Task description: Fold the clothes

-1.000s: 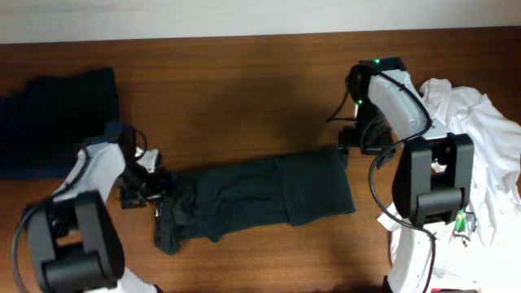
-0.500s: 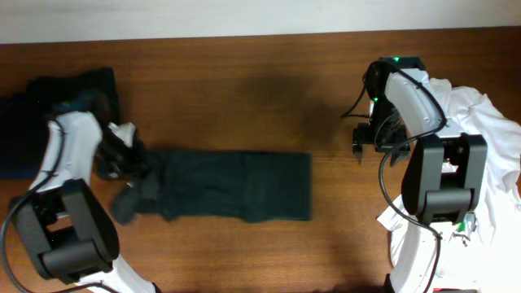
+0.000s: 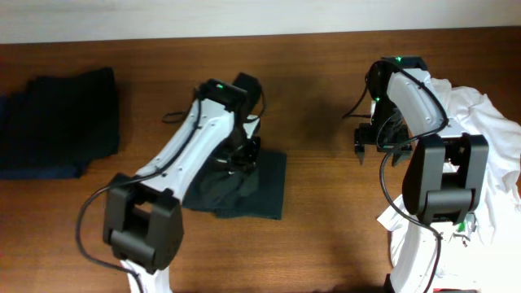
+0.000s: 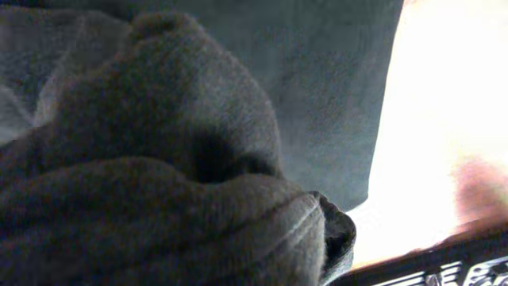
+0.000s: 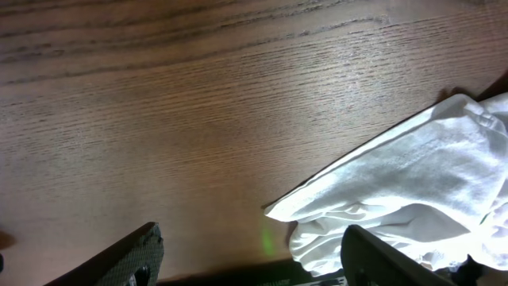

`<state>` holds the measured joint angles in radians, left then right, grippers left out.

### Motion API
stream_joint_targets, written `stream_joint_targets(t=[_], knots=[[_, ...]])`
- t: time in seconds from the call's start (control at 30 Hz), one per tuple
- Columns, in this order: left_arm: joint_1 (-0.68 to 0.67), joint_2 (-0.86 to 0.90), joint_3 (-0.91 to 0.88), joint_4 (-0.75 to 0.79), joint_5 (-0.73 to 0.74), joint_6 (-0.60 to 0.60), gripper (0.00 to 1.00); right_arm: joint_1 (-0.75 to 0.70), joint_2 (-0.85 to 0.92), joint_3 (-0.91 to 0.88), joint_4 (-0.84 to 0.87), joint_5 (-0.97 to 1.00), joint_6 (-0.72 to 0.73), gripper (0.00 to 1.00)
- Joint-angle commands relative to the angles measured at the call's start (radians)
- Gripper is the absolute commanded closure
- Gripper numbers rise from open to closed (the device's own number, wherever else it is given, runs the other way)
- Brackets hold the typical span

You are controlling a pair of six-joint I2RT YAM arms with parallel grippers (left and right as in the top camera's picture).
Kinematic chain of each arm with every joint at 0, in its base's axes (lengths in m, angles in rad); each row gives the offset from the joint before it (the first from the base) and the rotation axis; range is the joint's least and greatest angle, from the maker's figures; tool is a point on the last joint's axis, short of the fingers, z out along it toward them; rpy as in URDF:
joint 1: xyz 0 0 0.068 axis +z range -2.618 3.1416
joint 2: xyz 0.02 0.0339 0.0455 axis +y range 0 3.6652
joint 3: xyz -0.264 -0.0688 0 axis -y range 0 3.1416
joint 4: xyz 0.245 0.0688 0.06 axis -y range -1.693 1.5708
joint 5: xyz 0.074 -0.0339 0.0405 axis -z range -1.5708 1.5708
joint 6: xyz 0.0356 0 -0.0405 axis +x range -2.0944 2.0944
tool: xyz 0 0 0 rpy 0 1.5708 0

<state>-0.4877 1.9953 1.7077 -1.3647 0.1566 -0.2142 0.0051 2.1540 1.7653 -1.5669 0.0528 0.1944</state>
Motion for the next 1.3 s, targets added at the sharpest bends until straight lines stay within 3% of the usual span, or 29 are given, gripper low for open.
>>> stream_joint_targets(t=[0.0,0.03,0.07,0.17,0.23,0.3,0.33,0.37,0.43,0.5,0.6,0.67,0.7,0.73,0.8,0.83,0.9,0.93,0.97,1.03,1.13,1.2,1.27], knots=[[-0.048,0.035,0.008,-0.005,0.004,-0.017,0.95,0.000,-0.020,0.010,-0.004,0.016,-0.007,0.25],[-0.059,0.037,0.008,-0.004,0.004,-0.017,0.82,0.000,-0.020,0.010,-0.004,0.016,-0.007,0.25],[-0.076,0.037,0.008,0.000,0.012,-0.017,0.52,0.000,-0.020,0.009,-0.004,0.016,-0.007,0.25],[-0.053,0.019,0.120,-0.027,0.119,0.030,0.51,0.000,-0.020,0.010,-0.004,0.016,-0.007,0.24],[0.046,-0.037,0.278,-0.047,0.135,0.063,0.49,0.000,-0.020,0.009,-0.005,-0.001,-0.030,0.24],[0.208,-0.090,0.316,-0.047,0.131,0.063,0.48,0.008,-0.020,0.010,-0.008,-0.170,-0.162,0.25],[0.282,-0.090,0.314,-0.045,0.126,0.063,0.48,0.027,-0.025,0.010,-0.005,-0.386,-0.278,0.26],[0.359,-0.088,0.289,-0.015,0.117,0.063,0.42,0.054,-0.031,0.010,0.005,-0.534,-0.362,0.26],[0.453,-0.081,0.197,0.031,0.117,0.063,0.42,0.154,-0.052,0.010,0.067,-0.655,-0.404,0.26],[0.465,-0.080,0.066,0.088,0.117,0.075,0.43,0.245,-0.067,0.030,0.125,-0.658,-0.381,0.28],[0.463,-0.080,-0.211,0.240,0.175,0.074,0.43,0.365,-0.068,0.088,0.267,-0.591,-0.209,0.32],[0.463,-0.080,-0.346,0.343,0.225,0.074,0.43,0.416,-0.068,0.087,0.346,-0.589,-0.207,0.33],[0.462,-0.080,-0.437,0.441,0.226,0.074,0.43,0.465,-0.068,0.087,0.401,-0.489,-0.173,0.35],[0.454,-0.080,-0.483,0.494,0.225,0.074,0.43,0.489,-0.068,0.085,0.404,-0.423,-0.158,0.46],[0.435,-0.080,-0.533,0.547,0.221,0.074,0.43,0.519,-0.056,0.079,0.381,-0.364,-0.151,0.86],[0.430,-0.080,-0.550,0.557,0.212,0.074,0.43,0.519,-0.041,0.060,0.344,-0.299,-0.089,0.96],[0.431,-0.080,-0.566,0.556,0.175,0.074,0.43,0.488,-0.036,0.010,0.244,-0.006,0.180,0.96],[0.431,-0.080,-0.570,0.557,0.167,0.074,0.43,0.456,-0.036,0.000,0.213,0.023,0.214,0.66],[0.431,-0.080,-0.571,0.557,0.161,0.074,0.43,0.438,-0.036,0.000,0.198,0.023,0.190,0.51],[0.431,-0.080,-0.571,0.557,0.161,0.074,0.43,0.415,-0.058,0.003,0.181,-0.001,0.132,0.51],[0.431,-0.080,-0.571,0.561,0.161,0.074,0.43,0.455,-0.188,0.036,0.179,-0.282,0.020,0.48],[0.431,-0.080,-0.571,0.564,0.161,0.074,0.42,0.525,-0.199,0.033,0.172,-0.328,0.024,0.41],[0.431,-0.080,-0.571,0.564,0.161,0.074,0.42,0.622,-0.193,-0.016,0.278,-0.409,0.112,0.34]])
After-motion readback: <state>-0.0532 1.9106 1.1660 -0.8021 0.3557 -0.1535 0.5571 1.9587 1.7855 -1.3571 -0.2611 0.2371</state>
